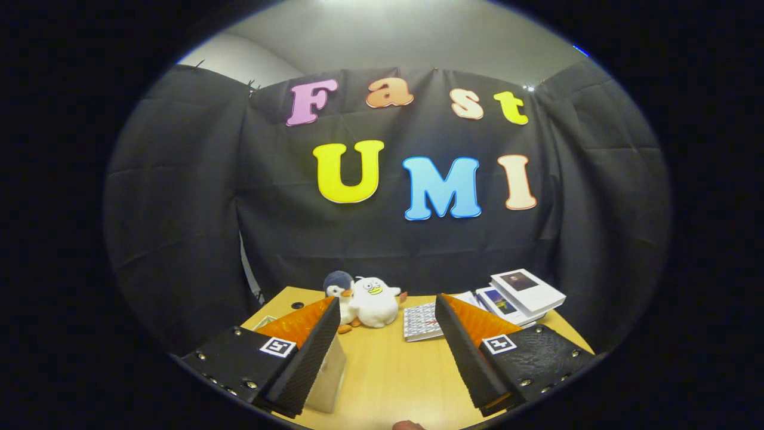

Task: Open the storage box then place both shoes into the box .Put the left shoe in first, then the right shoe, with the right side of both shoes facing outward in a uniform manner.

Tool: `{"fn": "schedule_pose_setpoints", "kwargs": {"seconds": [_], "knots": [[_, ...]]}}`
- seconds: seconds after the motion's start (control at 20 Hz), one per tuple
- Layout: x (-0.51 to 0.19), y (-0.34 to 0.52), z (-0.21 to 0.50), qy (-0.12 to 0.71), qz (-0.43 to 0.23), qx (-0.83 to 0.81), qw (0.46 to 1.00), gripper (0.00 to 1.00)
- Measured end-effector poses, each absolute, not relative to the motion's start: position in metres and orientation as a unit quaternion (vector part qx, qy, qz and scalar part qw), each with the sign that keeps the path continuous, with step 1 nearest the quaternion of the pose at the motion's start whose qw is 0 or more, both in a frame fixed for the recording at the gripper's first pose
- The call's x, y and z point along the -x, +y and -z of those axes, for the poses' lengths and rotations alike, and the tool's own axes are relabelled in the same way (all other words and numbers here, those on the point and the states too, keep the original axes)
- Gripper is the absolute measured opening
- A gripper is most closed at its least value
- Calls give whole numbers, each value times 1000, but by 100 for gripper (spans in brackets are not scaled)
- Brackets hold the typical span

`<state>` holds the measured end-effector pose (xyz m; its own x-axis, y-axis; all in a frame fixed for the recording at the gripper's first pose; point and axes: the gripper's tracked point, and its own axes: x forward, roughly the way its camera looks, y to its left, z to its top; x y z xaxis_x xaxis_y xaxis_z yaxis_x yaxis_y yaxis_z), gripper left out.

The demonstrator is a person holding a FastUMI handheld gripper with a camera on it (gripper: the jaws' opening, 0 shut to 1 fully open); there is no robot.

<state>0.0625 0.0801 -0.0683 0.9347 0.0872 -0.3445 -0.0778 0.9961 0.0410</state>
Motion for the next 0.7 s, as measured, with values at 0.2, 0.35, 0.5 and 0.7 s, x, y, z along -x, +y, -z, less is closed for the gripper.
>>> {"fn": "schedule_pose_setpoints", "kwargs": {"seconds": [0.2, 0.35, 0.5, 0.7], "knots": [[-52, 24, 55, 142, -5, -9, 990, 98], [-48, -7, 50, 119, 14, -4, 993, 98], [-44, -21, 45, 106, 20, -9, 994, 98], [-43, -26, 43, 100, 15, -16, 995, 98]]}}
